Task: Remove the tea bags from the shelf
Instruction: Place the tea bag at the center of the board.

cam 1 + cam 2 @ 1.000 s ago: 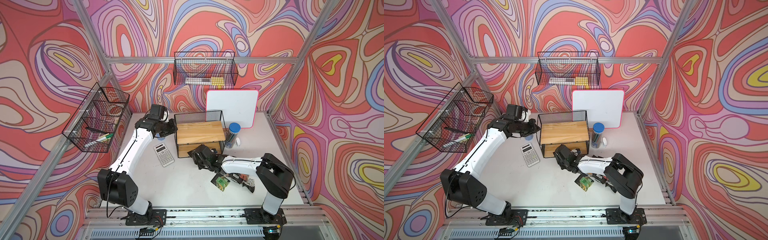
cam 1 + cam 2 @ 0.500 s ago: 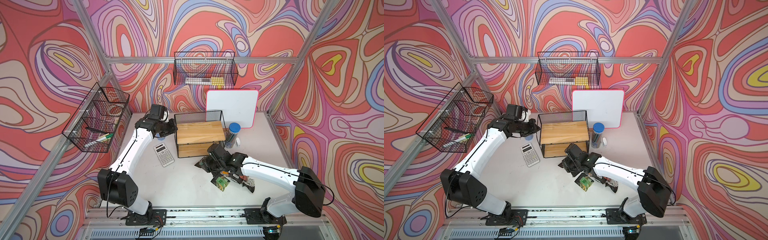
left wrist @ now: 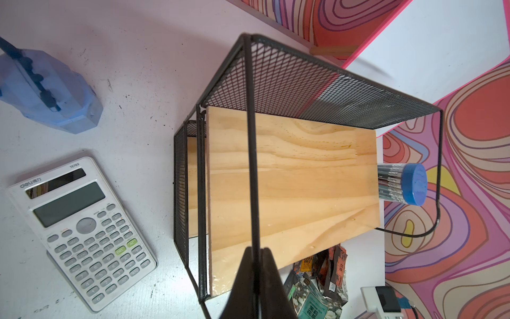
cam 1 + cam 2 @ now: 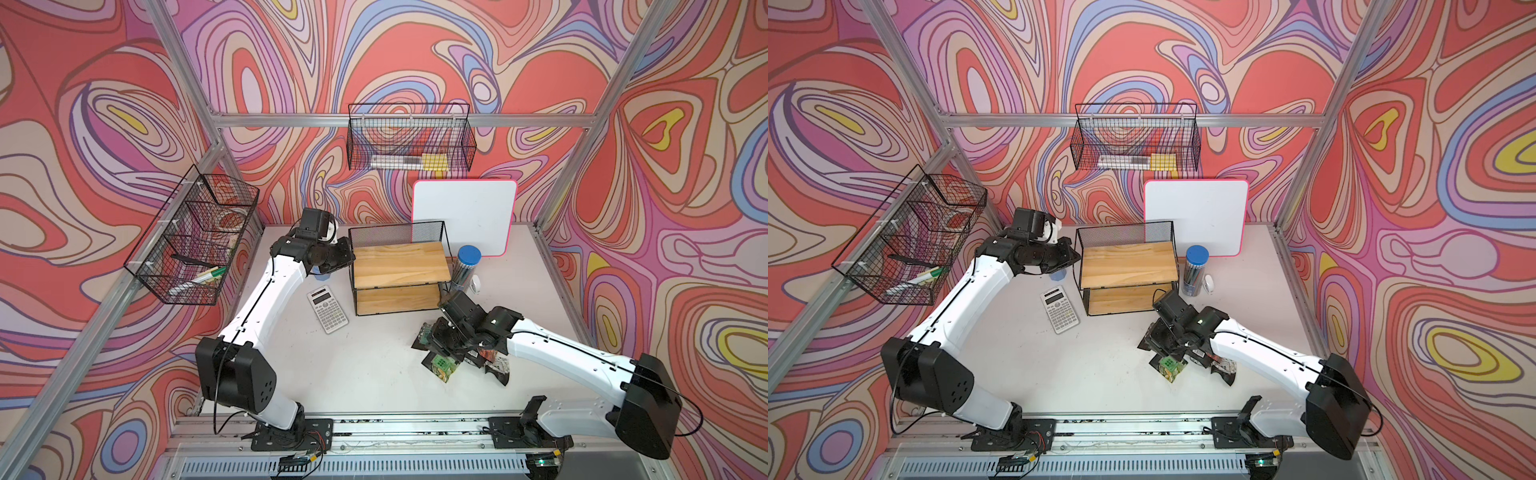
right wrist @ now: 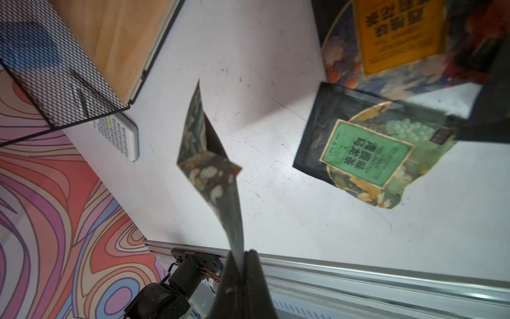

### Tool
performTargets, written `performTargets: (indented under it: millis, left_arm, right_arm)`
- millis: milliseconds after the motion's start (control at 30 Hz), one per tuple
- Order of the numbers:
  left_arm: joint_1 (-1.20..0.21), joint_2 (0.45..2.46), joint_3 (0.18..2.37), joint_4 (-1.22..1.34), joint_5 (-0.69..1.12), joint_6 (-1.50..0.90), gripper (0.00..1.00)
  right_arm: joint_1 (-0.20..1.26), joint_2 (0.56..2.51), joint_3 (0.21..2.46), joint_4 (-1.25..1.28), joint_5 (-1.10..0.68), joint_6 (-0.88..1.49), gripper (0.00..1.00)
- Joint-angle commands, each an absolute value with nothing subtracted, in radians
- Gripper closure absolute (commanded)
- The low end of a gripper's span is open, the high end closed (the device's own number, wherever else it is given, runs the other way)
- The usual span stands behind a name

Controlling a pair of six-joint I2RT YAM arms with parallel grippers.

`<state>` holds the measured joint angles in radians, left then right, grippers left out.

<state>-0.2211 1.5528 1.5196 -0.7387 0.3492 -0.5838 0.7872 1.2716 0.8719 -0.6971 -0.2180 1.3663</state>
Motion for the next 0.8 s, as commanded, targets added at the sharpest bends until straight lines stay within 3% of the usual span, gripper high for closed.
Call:
performTargets:
  millis: [0, 567, 767]
  left_arm:
    - [-0.224, 1.573, 1.533, -0.773, 0.361, -0.569, 1.00]
    - [-0.224, 1.570, 1.539, -0.782, 0.360, -0.564, 1.00]
    - [-0.224, 1.565, 1.542, -0.788, 0.355, -0.564, 1.00]
  right_arm:
    - [0.769, 1.253, 0.814, -0.708, -0.200, 1.304, 1.00]
    - [0.721, 1.261, 0.717, -0.748, -0.113, 1.265, 1.00]
    - [0.721, 1.244, 0.773, -0.809, -0.064, 1.245, 0.77]
